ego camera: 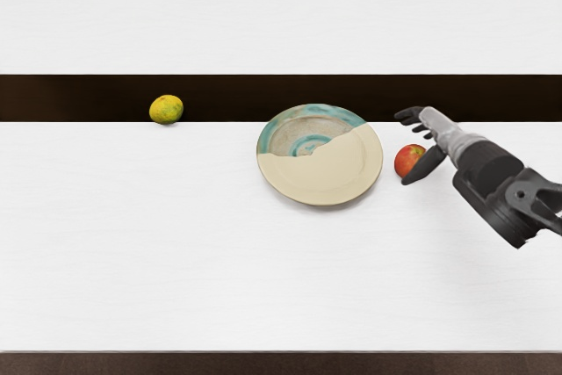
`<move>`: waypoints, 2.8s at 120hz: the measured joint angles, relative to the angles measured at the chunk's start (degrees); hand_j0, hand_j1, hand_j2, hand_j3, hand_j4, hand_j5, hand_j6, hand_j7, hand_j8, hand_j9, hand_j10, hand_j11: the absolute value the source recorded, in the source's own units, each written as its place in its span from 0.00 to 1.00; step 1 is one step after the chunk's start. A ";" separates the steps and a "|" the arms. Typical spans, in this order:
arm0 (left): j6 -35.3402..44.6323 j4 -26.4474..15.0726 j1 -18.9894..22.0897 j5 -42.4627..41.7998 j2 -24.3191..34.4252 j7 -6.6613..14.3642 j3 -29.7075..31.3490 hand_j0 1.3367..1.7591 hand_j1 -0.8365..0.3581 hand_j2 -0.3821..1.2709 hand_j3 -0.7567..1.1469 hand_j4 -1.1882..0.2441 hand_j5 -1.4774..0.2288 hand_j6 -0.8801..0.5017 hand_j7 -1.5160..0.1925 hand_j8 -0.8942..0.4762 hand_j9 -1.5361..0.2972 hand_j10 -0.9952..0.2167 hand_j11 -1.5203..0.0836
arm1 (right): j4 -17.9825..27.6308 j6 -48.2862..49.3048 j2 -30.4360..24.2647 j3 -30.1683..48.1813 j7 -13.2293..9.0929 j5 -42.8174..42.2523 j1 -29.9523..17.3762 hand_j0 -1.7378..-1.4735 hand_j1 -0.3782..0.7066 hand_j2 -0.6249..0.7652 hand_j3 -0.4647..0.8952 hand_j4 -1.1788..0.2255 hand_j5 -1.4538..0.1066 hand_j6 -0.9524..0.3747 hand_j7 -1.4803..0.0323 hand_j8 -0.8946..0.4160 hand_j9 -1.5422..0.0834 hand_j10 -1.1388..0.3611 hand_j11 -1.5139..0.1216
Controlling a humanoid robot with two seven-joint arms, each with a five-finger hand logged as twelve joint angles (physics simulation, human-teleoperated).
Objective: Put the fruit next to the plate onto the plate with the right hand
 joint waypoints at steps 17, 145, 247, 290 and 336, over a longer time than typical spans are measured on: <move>0.00 0.00 0.00 0.00 0.00 0.00 0.00 0.76 0.99 0.23 0.40 0.83 0.87 0.64 0.89 0.65 0.84 0.82 0.95 | -0.39 -0.46 0.41 -0.01 0.00 -0.21 -0.64 0.30 0.32 0.41 0.34 0.64 0.71 0.51 0.75 0.47 0.73 0.58 0.71; 0.00 0.00 0.00 0.00 0.00 0.00 0.00 0.76 0.99 0.23 0.40 0.83 0.87 0.64 0.89 0.65 0.84 0.82 0.95 | 0.47 0.33 -0.84 1.09 -0.11 0.12 -0.94 0.30 0.56 0.56 0.34 0.45 0.46 0.30 0.50 0.35 0.50 0.43 0.48; 0.00 0.00 0.00 0.00 0.00 0.00 0.01 0.76 0.99 0.23 0.40 0.83 0.87 0.64 0.89 0.65 0.84 0.82 0.95 | 5.17 5.86 3.48 7.27 -0.22 0.28 2.60 0.30 0.57 0.61 0.34 0.43 0.43 0.28 0.47 0.34 0.48 0.43 0.46; 0.00 0.00 0.00 0.00 0.00 0.00 0.01 0.76 0.99 0.23 0.40 0.83 0.87 0.64 0.89 0.65 0.84 0.82 0.95 | 5.10 6.57 6.85 6.77 -0.14 0.21 2.96 0.30 0.57 0.61 0.34 0.42 0.43 0.28 0.47 0.33 0.48 0.42 0.45; 0.00 0.00 0.00 0.00 0.00 0.00 0.01 0.76 0.99 0.23 0.40 0.83 0.87 0.64 0.89 0.65 0.84 0.82 0.95 | 4.96 5.92 7.86 5.30 -0.09 0.09 1.92 0.30 0.37 0.51 0.34 0.58 0.63 0.45 0.67 0.45 0.66 0.54 0.64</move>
